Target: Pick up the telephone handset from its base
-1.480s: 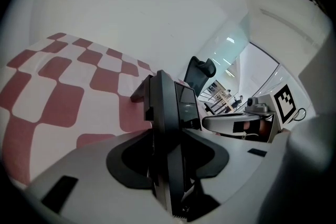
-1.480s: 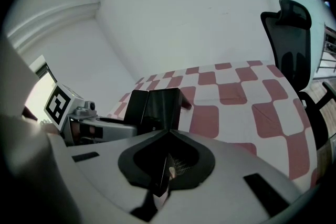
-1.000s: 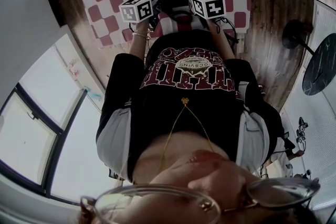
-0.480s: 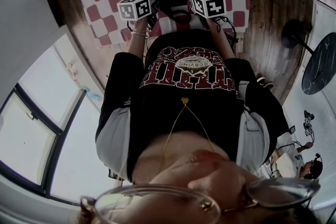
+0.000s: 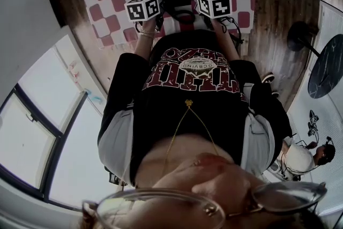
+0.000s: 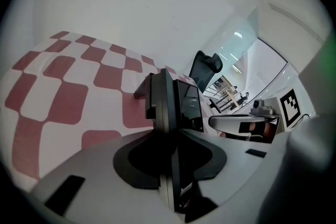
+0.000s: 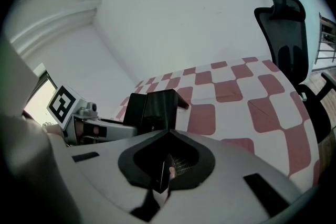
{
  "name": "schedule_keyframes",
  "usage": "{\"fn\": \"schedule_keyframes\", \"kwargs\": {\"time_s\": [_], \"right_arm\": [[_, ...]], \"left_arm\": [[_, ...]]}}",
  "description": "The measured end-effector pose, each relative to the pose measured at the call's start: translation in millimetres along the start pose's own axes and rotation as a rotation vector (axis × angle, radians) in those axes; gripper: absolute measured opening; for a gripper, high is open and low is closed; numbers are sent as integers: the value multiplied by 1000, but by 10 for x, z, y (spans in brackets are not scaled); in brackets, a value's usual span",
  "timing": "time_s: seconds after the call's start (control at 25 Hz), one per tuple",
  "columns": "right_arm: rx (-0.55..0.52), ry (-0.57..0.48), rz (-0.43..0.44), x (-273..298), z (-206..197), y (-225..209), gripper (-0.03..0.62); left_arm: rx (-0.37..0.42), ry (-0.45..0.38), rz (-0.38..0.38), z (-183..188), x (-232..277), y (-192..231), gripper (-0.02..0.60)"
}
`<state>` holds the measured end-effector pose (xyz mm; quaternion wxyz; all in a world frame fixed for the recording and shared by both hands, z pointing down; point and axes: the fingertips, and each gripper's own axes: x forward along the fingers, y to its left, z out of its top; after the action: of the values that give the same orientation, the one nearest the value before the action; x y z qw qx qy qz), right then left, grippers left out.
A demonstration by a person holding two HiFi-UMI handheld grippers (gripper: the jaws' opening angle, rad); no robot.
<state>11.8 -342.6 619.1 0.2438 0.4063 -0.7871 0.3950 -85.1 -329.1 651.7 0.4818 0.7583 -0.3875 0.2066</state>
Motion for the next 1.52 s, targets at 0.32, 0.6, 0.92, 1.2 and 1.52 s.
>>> {"fn": "schedule_keyframes", "kwargs": {"time_s": [0.32, 0.6, 0.92, 1.2, 1.52], "right_arm": [[-4, -12, 0, -78, 1, 2, 17], [-7, -22, -2, -139, -4, 1, 17], [-14, -39, 9, -196, 18, 39, 17], [-22, -42, 12, -225, 12, 57, 17], [-36, -49, 22, -251, 13, 107, 17]], "left_arm": [[4, -19, 6, 67, -51, -37, 99], [-30, -34, -11, 8, -36, -47, 83], [-37, -37, -12, -59, -67, -12, 81], [-30, -55, -23, -25, -130, -87, 81], [-39, -78, -46, -24, -198, -147, 81]]}}
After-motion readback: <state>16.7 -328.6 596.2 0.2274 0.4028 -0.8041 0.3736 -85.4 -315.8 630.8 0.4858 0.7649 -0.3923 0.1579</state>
